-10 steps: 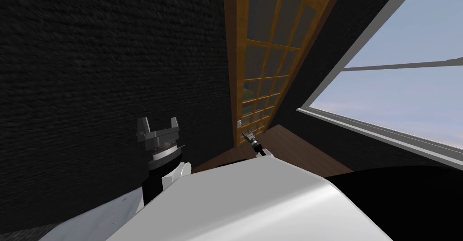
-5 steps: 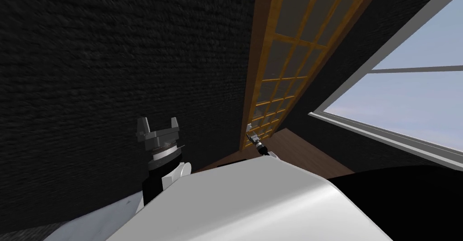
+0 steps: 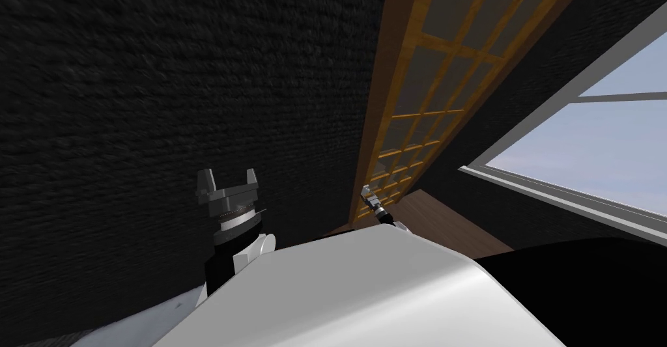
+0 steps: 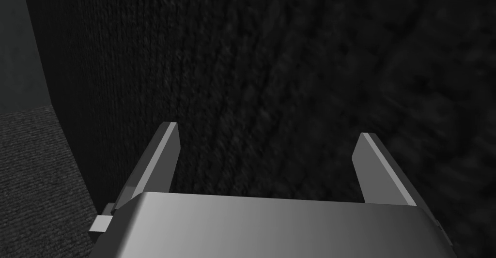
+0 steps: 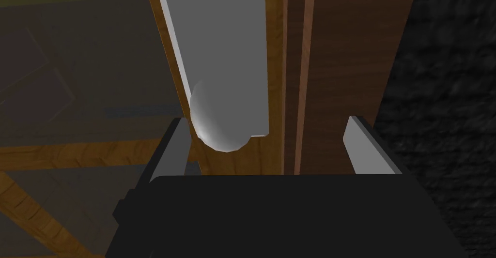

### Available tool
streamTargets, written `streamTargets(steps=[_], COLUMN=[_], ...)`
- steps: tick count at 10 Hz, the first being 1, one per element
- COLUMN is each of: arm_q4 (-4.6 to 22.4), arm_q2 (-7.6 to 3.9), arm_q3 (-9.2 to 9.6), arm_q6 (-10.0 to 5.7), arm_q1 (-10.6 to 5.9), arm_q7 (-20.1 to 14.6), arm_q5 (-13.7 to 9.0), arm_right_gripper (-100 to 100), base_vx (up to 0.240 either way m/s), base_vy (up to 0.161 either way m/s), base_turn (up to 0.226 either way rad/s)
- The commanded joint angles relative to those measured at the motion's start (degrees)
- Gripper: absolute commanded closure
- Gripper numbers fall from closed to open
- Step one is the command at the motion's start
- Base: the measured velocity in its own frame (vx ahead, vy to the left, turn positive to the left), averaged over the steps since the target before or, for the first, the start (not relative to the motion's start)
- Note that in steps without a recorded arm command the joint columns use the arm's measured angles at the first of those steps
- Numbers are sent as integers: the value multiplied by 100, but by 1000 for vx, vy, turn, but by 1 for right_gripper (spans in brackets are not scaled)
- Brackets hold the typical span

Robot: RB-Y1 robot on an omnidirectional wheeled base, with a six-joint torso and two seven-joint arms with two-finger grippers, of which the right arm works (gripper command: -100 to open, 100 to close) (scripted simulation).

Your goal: Pull the door open

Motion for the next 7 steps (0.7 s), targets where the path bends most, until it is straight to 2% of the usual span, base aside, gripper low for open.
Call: streamTargets(steps=[1, 2, 3, 7], arm_q4=[171, 173, 173, 173], arm_q2=[-60, -36, -36, -36], arm_q3=[-48, -15, -15, -15], arm_q6=[-127, -121, -121, -121], arm_q1=[-75, -29, -29, -29], arm_q7=[-14, -17, -17, -17], arm_q5=[-16, 0, 0, 0], arm_right_gripper=[-100, -100, 100, 100], base_vx=[119, 16, -20, 0], base_vy=[-6, 4, -1, -14], base_turn=[-1, -21, -14, -4])
